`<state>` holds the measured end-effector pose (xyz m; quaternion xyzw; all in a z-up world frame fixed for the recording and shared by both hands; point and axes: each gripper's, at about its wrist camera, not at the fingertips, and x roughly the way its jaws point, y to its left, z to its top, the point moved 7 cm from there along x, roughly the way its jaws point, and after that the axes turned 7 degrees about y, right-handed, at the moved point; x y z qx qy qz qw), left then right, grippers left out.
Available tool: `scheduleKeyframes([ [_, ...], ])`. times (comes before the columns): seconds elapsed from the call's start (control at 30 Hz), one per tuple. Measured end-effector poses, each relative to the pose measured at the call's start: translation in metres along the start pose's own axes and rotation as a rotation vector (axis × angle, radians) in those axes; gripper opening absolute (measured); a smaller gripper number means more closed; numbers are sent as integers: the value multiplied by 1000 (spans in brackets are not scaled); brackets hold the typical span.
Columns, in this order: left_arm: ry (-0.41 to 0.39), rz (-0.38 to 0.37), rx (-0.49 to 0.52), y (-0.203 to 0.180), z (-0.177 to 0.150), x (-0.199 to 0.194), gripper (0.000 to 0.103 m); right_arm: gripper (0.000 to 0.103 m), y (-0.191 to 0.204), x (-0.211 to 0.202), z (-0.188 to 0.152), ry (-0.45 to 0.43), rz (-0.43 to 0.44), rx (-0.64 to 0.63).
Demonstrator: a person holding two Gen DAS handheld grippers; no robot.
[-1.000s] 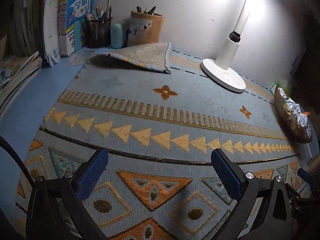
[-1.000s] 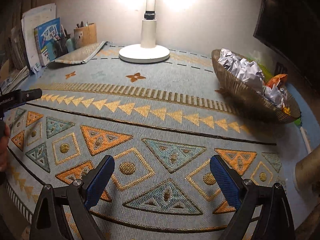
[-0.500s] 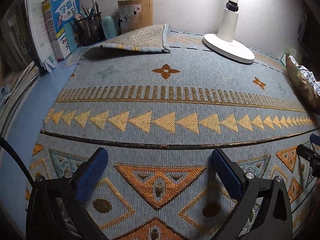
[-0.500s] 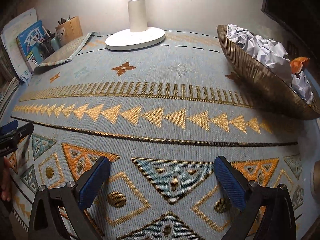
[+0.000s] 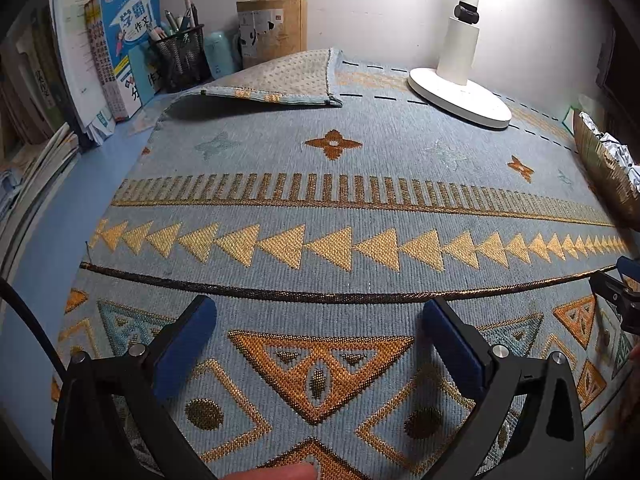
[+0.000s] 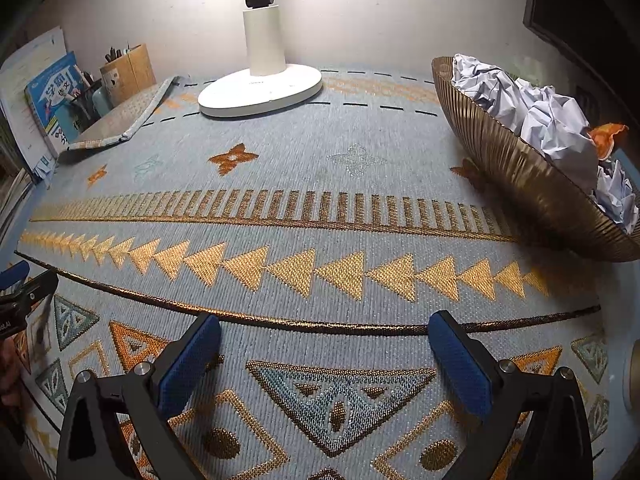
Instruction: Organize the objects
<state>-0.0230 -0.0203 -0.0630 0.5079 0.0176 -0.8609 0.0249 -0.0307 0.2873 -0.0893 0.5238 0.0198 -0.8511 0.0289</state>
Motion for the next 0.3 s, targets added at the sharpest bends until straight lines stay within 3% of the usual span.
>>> scheduleKeyframes([
  [0.3, 0, 0, 0, -1, 0, 0, 103, 103, 2, 1, -1, -3, 0, 0],
])
